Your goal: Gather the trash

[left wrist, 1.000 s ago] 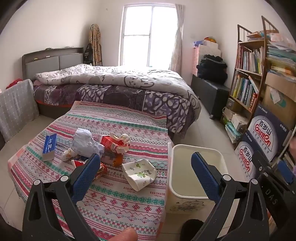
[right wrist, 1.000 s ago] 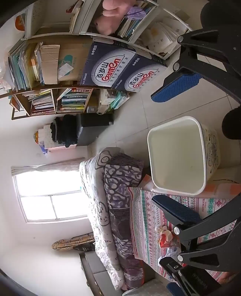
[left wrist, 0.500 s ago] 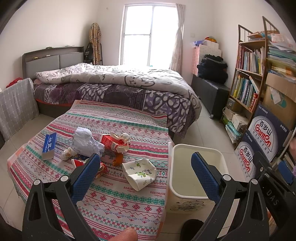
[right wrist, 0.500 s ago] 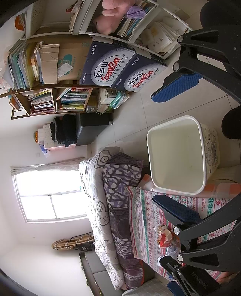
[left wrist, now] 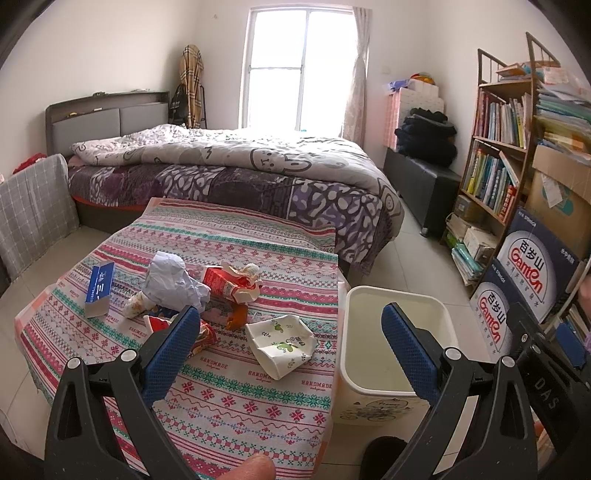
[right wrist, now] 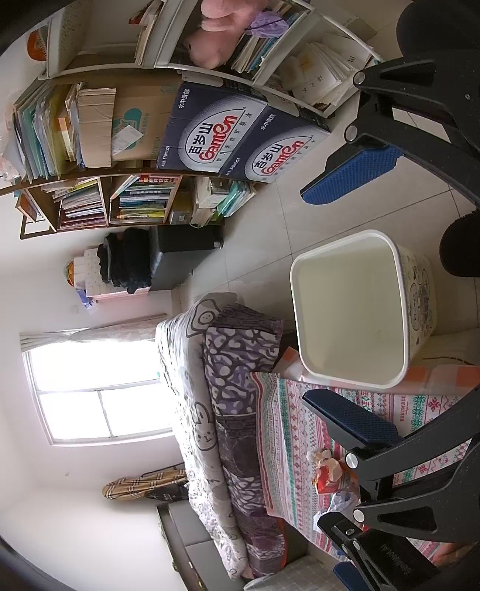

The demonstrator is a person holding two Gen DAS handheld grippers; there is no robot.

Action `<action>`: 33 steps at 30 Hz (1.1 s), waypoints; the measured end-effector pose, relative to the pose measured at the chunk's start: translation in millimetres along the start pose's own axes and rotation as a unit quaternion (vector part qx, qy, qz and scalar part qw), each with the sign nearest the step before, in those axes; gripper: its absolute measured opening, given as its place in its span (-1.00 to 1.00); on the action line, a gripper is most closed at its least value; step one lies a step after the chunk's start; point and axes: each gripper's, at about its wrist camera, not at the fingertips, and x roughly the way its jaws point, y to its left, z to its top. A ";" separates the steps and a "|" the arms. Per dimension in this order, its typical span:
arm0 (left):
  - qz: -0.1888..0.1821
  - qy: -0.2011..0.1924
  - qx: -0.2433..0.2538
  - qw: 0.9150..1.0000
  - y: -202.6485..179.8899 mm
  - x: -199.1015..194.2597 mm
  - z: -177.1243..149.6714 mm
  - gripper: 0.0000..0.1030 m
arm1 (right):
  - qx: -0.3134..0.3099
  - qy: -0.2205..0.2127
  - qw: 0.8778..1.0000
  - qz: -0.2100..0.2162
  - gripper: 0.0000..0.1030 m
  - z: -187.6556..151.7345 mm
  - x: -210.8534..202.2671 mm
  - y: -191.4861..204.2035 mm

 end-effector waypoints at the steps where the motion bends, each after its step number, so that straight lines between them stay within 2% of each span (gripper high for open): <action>1: 0.001 0.000 0.000 1.000 0.7 0.1 -0.6 0.86 | 0.000 0.000 1.000 0.000 0.86 0.6 -0.4 -0.7; 28: -0.008 0.014 -0.018 1.000 3.4 1.7 -1.4 0.86 | 0.008 0.007 1.000 0.000 0.86 -4.7 2.9 0.6; 33: 0.009 0.000 0.008 1.000 2.3 1.5 -5.9 0.86 | 0.008 0.006 1.000 0.000 0.86 -5.1 2.4 1.0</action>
